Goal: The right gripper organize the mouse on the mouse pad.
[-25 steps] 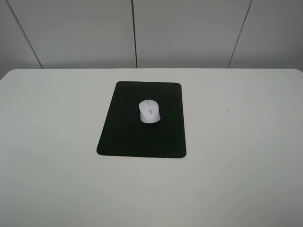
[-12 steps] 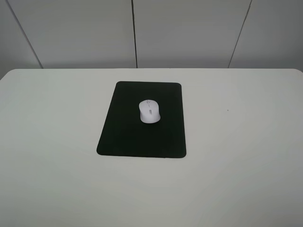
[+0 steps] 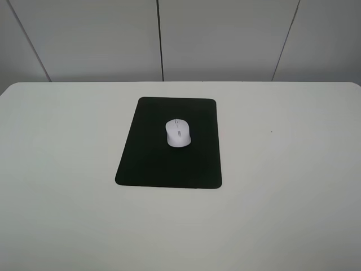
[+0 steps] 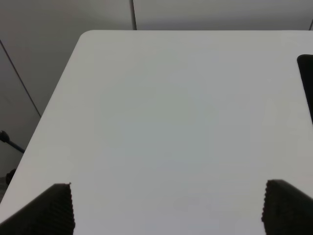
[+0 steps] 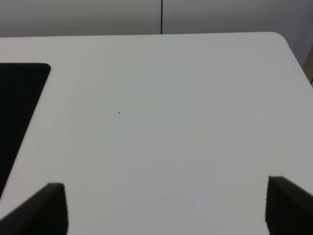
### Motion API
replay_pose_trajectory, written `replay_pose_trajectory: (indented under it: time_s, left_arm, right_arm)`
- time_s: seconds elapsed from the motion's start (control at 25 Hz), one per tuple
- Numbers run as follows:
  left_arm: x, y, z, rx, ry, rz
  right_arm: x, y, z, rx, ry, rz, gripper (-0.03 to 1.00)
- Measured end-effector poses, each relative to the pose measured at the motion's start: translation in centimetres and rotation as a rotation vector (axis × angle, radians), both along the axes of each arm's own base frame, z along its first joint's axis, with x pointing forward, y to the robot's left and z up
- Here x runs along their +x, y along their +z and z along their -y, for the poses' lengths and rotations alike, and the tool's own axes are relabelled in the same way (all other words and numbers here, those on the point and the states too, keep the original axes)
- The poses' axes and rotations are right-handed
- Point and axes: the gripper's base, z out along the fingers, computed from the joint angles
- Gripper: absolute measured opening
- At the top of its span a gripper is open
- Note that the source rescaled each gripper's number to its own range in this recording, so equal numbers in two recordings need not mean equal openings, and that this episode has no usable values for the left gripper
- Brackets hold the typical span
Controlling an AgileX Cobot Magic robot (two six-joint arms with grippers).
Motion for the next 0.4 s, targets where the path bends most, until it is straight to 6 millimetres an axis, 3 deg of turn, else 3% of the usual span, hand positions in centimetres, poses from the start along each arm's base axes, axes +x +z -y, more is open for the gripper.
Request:
replay_pose_trajectory:
  time_s: [0.4]
  left_arm:
    - [0.0,0.0,0.0,0.0,0.0,0.0]
  right_arm:
    - [0.0,0.0,0.0,0.0,0.0,0.0,0.87]
